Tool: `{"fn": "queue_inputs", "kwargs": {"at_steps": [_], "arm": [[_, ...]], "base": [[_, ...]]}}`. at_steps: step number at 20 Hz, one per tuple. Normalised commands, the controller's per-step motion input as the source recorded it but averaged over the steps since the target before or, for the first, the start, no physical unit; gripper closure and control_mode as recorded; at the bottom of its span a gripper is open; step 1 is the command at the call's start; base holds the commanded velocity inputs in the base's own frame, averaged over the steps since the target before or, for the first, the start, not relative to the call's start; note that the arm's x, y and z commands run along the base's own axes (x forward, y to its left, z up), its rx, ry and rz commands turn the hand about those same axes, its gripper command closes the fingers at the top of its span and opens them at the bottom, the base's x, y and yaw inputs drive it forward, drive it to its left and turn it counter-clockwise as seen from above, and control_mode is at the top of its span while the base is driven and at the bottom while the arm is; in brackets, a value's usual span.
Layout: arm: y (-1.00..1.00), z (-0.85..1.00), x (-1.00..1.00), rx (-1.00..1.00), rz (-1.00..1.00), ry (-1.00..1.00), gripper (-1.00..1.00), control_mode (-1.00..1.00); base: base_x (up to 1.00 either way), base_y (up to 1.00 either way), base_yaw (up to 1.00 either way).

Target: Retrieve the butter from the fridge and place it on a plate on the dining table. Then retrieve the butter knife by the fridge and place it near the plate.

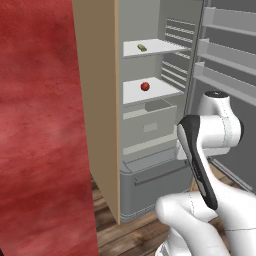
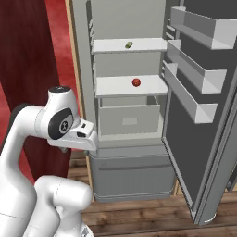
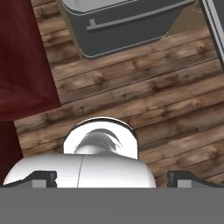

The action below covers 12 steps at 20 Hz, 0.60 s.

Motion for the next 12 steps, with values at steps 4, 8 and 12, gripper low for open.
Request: {"fn": "queue_inputs", "kwargs": {"at_steps": [4,8,12], "arm": [[0.0,0.0,0.0,0.0,0.0,0.0,-1.0,1.0],[0.0,0.0,0.0,0.0,0.0,0.0,-1.0,1.0],[0.0,0.0,0.0,0.0,0.0,0.0,-1.0,1.0]], "base": [[0.14,-0.28,0.09],[0.17,-0.46,0.23],[0.24,-0.74,0.29]]}}
